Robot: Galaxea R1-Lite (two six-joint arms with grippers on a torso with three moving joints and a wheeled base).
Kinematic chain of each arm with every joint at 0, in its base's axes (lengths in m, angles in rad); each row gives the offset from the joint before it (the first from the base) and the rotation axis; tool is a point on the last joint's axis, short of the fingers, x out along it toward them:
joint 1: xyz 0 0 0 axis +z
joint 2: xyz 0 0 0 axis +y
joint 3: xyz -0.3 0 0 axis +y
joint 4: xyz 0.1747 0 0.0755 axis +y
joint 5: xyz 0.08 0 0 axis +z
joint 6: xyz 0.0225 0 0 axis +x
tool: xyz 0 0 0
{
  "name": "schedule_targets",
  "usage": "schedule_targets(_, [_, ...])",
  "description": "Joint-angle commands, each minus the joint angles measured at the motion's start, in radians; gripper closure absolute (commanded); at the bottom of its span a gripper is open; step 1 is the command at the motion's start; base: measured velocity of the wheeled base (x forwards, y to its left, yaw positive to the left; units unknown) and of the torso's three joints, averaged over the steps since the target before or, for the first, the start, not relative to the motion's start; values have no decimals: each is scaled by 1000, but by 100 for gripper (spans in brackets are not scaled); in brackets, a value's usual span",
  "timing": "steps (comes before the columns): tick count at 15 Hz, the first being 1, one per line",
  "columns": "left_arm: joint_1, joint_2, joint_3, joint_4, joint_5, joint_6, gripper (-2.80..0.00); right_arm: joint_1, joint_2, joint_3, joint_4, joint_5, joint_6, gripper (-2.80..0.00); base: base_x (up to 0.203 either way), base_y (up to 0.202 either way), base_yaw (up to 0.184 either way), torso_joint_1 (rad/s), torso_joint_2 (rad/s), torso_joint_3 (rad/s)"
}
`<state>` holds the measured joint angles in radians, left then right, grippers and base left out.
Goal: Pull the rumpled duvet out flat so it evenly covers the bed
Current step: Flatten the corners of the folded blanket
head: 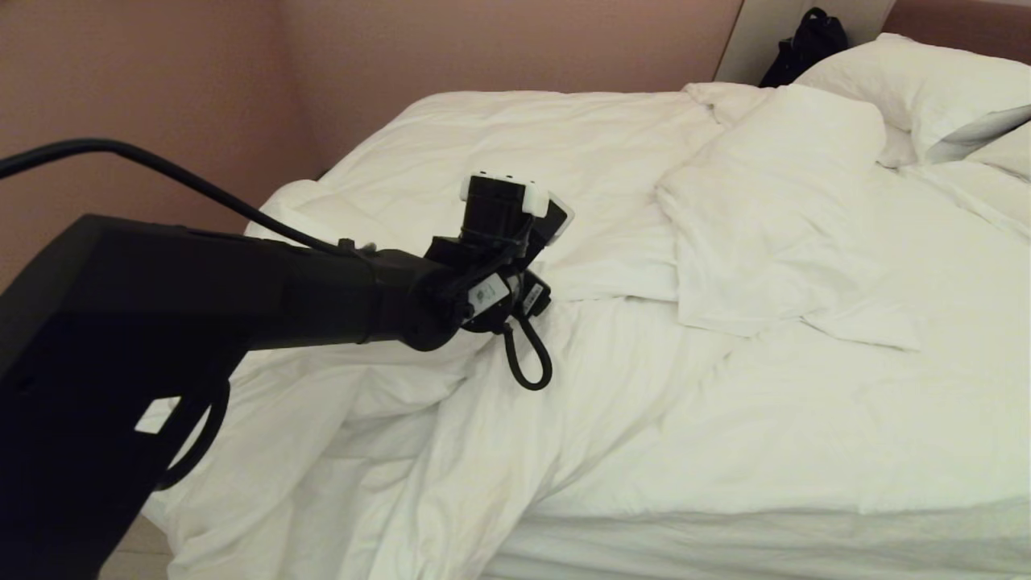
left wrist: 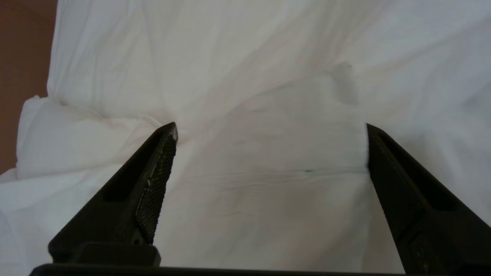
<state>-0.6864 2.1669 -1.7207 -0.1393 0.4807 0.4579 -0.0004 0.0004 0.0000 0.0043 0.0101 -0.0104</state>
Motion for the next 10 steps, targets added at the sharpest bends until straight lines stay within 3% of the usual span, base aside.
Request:
schedule_targets(1, [-2, 17, -10, 0, 7, 2, -280, 0, 0, 0, 0, 1, 0, 0, 0, 0, 0, 0, 0, 0])
schedule_targets(4, [-1, 55, -50, 1, 75, 5, -280, 0, 0, 0, 0, 1, 0, 0, 0, 0, 0, 0, 0, 0])
schedule_targets(10, [31, 97, -53, -2, 124, 2, -280, 0, 0, 0, 0, 1, 0, 0, 0, 0, 0, 0, 0, 0])
